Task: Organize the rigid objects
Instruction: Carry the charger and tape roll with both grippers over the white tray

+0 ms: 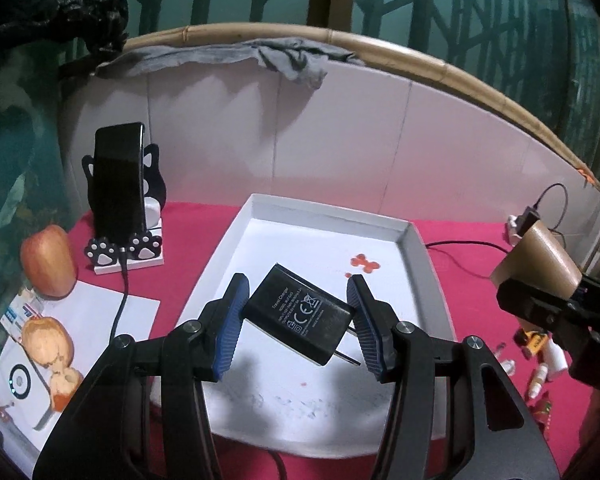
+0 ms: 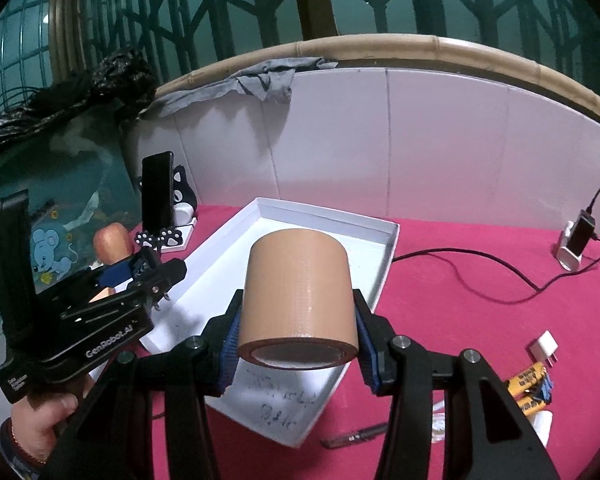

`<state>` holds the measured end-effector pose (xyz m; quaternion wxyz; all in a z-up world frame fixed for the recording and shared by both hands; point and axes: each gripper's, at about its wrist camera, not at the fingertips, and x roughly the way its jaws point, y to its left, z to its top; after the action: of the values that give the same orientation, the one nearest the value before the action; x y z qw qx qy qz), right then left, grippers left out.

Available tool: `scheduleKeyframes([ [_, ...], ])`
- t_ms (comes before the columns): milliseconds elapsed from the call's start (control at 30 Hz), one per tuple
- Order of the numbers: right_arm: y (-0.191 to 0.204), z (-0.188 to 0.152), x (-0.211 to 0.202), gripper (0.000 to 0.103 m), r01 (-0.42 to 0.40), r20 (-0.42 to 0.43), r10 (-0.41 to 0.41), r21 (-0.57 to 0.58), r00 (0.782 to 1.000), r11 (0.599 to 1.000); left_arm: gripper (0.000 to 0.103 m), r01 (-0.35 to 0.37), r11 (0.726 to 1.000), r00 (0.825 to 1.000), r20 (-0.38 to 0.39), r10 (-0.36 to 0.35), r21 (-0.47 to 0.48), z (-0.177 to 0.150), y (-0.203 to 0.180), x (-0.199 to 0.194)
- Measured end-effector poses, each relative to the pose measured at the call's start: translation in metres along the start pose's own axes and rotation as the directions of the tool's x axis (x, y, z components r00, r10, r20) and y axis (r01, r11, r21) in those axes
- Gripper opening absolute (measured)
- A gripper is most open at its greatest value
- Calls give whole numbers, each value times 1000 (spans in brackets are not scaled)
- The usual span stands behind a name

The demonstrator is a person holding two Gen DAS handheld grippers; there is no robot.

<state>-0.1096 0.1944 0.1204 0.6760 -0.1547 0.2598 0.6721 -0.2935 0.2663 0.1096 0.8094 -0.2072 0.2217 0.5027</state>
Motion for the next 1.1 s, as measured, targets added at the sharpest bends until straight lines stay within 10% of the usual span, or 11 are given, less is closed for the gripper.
scheduleKeyframes([
  [967,8,-10,125,49,117,-189,-126,-59,974,991,51,-103,994,964,-248,92,-30,22,27,126],
  [1067,11,-9,122,50,112,-175,-121,-63,977,992,59,-96,994,964,-254,77,-61,22,31,126],
  [1100,12,-8,121,59,108,-174,-117,-64,978,992,78,-99,993,965,-251,80,-66,22,31,124],
])
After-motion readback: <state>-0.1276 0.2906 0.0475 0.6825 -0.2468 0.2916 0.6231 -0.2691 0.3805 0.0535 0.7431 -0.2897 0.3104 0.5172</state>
